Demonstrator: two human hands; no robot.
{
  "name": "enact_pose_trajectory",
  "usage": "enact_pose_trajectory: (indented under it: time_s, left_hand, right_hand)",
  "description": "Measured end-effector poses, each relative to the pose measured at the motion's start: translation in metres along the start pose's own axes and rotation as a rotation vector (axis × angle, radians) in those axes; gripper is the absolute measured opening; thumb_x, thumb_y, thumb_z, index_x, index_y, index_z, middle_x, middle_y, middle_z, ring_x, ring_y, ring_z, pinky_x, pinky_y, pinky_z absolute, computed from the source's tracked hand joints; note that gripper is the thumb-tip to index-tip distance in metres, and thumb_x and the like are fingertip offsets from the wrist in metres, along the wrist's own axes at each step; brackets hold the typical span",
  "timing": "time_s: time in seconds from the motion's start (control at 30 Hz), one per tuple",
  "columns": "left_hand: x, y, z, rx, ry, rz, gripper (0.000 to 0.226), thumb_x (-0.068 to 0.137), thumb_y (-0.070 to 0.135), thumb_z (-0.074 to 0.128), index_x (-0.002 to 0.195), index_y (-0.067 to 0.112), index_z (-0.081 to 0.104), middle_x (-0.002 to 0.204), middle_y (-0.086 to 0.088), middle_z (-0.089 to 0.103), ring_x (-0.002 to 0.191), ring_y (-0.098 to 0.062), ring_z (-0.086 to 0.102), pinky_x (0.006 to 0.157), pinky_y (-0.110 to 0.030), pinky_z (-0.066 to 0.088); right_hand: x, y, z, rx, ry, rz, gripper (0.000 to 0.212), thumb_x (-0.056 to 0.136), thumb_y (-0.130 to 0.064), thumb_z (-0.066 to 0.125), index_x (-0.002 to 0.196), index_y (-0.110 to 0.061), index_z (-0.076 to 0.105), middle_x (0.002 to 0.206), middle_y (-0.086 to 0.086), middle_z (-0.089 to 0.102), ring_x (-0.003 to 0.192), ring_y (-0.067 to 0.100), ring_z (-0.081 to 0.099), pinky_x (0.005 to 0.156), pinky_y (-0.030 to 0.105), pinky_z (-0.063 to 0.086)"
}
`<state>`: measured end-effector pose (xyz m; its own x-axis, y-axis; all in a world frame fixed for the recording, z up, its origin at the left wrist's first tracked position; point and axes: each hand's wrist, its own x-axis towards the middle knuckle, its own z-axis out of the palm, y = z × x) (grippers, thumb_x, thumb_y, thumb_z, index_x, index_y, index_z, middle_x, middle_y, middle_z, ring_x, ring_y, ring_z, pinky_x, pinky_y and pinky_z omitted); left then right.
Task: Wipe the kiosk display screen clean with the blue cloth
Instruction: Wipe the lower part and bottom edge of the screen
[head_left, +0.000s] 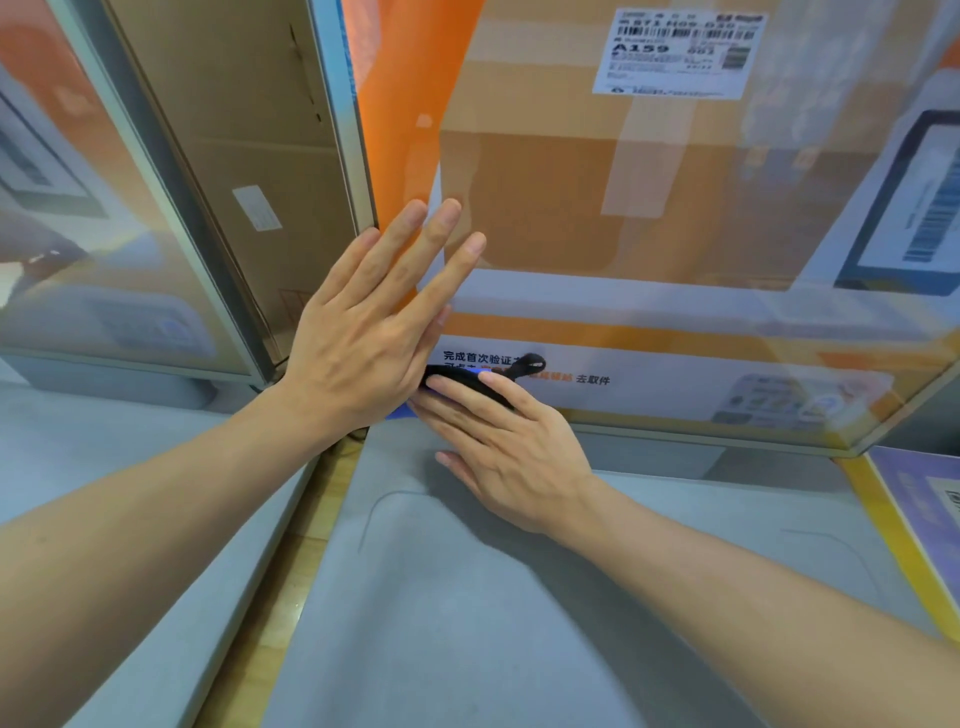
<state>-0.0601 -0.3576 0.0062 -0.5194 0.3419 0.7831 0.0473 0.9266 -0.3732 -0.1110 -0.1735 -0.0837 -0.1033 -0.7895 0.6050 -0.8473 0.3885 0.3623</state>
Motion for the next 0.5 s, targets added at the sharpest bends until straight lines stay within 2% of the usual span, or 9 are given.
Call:
enact_pose_trajectory:
  time_s: [0.1,0.2,0.27,0.37,0.5]
  left_hand:
    - [-0.001,0.0,0.001,-0.007,-0.014,-0.003,0.055,0.103,0.017,0.043,0.156,0.015,0.025,0.161,-0.009,0.02,0.15,-0.025,0.016,0.123,-0.039,0.014]
    - [-0.003,0.0,0.0,-0.016,-0.036,0.005,0.057,0.103,0.015,0.044,0.156,0.015,0.024,0.162,-0.008,0.017,0.151,-0.024,0.014,0.122,-0.04,0.015]
    - [-0.006,-0.002,-0.002,-0.021,-0.055,0.014,0.058,0.103,0.015,0.045,0.156,0.015,0.023,0.162,-0.008,0.016,0.151,-0.025,0.014,0.122,-0.042,0.017]
    - [-0.008,-0.002,-0.007,-0.027,-0.087,0.012,0.057,0.103,0.016,0.044,0.156,0.015,0.023,0.163,-0.008,0.016,0.151,-0.026,0.016,0.122,-0.042,0.018]
    - [-0.006,0.002,-0.02,-0.057,-0.125,-0.004,0.054,0.103,0.016,0.043,0.155,0.013,0.028,0.162,-0.01,0.02,0.15,-0.025,0.018,0.121,-0.041,0.019]
  right_hand:
    - [-0.003,-0.005,0.003,-0.008,-0.029,-0.036,0.055,0.098,-0.021,0.052,0.151,-0.013,0.04,0.158,-0.005,0.034,0.148,0.01,0.027,0.124,0.036,0.015]
    - [-0.009,0.003,0.001,-0.085,-0.112,-0.15,0.057,0.095,-0.01,0.04,0.152,-0.012,0.038,0.16,-0.004,0.032,0.148,0.01,0.027,0.124,0.036,0.014]
    - [-0.011,0.013,-0.002,-0.161,-0.175,-0.258,0.055,0.097,-0.013,0.039,0.152,-0.014,0.038,0.159,-0.007,0.032,0.147,0.008,0.028,0.124,0.035,0.015]
    - [-0.011,0.029,-0.01,-0.239,-0.265,-0.417,0.054,0.096,-0.026,0.054,0.149,-0.025,0.044,0.156,-0.014,0.035,0.144,0.003,0.031,0.122,0.032,0.016]
    - [-0.005,0.047,-0.026,-0.147,-0.277,-0.501,0.045,0.096,-0.024,0.059,0.141,-0.025,0.056,0.151,-0.012,0.045,0.139,0.006,0.042,0.115,0.029,0.035]
